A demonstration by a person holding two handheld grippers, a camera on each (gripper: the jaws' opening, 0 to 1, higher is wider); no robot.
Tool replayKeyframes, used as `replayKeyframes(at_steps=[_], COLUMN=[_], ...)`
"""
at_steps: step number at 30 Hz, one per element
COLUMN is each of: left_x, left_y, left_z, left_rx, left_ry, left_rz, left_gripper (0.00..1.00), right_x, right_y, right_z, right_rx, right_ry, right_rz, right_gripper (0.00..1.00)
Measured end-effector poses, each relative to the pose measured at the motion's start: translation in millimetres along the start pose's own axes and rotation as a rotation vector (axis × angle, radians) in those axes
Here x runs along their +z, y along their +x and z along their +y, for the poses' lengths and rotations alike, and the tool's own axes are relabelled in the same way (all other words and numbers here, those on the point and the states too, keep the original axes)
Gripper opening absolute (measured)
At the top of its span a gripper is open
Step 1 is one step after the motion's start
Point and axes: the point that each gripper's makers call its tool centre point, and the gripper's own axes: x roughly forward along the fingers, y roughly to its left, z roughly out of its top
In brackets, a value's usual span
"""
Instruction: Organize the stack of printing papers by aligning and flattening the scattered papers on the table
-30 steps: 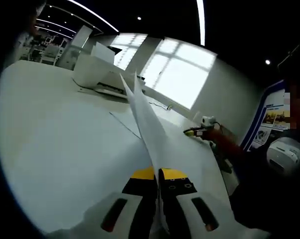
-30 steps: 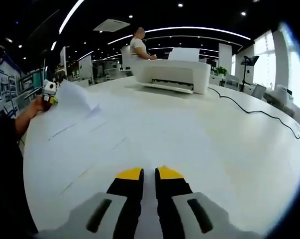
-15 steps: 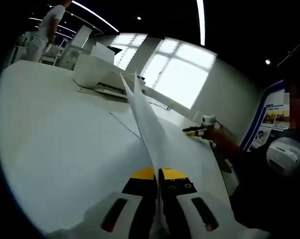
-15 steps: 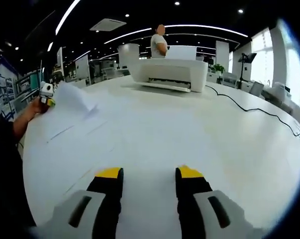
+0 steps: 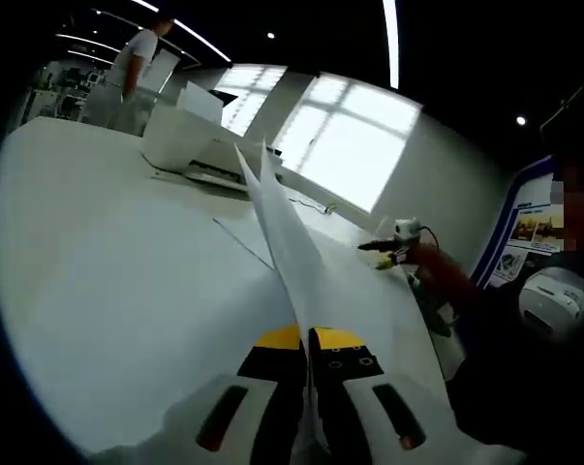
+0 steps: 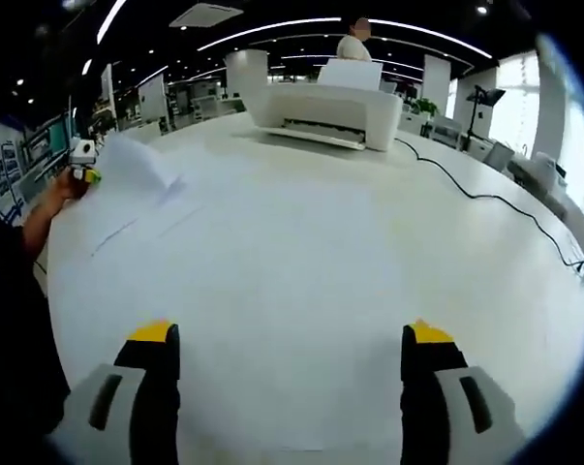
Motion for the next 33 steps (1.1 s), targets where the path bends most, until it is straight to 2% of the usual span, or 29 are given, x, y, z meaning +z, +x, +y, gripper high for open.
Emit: replayKeyframes(at_steps=[4,8,12,17,23,27,33], left_x=[-0.3,-0.6,-0.1,0.3,0.2,0.4,-0.2], left_y=[0.3,0.6,0.3,0.0,0.2,0.1,0.6], left_z=[-0.5,-1.1,-0.3,0.9,0.5,0.7,-1.2], left_rx=[0.0,0.001,0.001,0.001,0.002,0.002,0.0], left_ry=[0.0,0.0,-0.001,-0.001,0.0,0.0,0.001], left_rz=[0.0,0.0,0.0,0.0,0.0,0.0,0.0], left_gripper=[0.07,0.07,0.07,0.07,0.07,0.07,0.07], right_x=[1.4,-0.6,-7.9,-4.1,-2.6,-2.5,-0.2], right_y=[-0.9,-0.5,1.8,2.9,3.6,2.7,0.0], right_z=[-5.6,-15.9,-23.6,-26.4,-24.1,-18.5,-14.7], right_rx=[-0.007,-0.045,-0.066,-0.072,-0.06,-0.055,-0.037], right_ry=[0.026,0.027,0.042,0.047,0.036,0.027,0.02], right_rz=[-0.03,-0.049,-0.051,-0.102,-0.12,-0.135,-0.148], right_gripper=[0.91,0.91,0.91,0.91,0.9,0.85,0.61])
